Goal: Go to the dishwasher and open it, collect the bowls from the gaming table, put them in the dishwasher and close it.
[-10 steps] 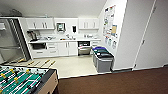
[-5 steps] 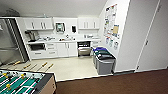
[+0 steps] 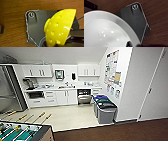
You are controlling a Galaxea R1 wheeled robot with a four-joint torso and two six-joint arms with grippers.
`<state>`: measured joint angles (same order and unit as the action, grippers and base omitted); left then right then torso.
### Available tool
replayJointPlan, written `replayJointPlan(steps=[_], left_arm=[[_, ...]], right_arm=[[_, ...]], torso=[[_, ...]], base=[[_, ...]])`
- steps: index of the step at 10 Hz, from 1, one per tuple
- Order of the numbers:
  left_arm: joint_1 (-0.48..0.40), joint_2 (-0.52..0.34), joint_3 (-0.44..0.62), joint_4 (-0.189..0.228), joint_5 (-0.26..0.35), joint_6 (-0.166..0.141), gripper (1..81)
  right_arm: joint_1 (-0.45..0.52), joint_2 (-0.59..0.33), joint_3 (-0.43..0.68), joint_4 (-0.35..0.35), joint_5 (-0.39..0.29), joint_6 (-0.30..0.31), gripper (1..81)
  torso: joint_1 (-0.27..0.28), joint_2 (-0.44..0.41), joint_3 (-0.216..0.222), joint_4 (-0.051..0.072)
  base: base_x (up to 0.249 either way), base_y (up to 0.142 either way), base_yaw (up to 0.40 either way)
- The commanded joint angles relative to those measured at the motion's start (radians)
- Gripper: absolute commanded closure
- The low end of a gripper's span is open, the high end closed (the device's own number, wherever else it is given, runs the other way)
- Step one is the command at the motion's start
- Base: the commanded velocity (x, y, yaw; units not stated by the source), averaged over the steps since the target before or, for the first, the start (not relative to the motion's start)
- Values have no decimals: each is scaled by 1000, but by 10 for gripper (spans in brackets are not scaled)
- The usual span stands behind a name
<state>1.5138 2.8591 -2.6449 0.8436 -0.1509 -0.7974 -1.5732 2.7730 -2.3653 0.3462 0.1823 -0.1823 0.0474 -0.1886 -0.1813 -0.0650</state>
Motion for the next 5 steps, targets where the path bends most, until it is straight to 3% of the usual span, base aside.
replayJointPlan(steps=[1, 2, 3, 5], left_arm=[[-43, -18, -3, -3, 36, 0, 811], [-43, -21, -3, -3, 36, 0, 811], [-43, -21, -3, -3, 36, 0, 811], [-43, -18, -3, -1, 36, 0, 811]], right_arm=[[41, -16, 14, -13, -60, 4, 811], [41, -16, 14, -15, -60, 4, 811], [43, -17, 14, -16, -60, 4, 811], [41, -19, 14, -16, -60, 4, 811]], torso=[[0, 0, 0, 97], [0, 0, 0, 86], [0, 0, 0, 23], [0, 0, 0, 67]], base=[[205, 0, 0], [205, 0, 0], [205, 0, 0], [205, 0, 0]])
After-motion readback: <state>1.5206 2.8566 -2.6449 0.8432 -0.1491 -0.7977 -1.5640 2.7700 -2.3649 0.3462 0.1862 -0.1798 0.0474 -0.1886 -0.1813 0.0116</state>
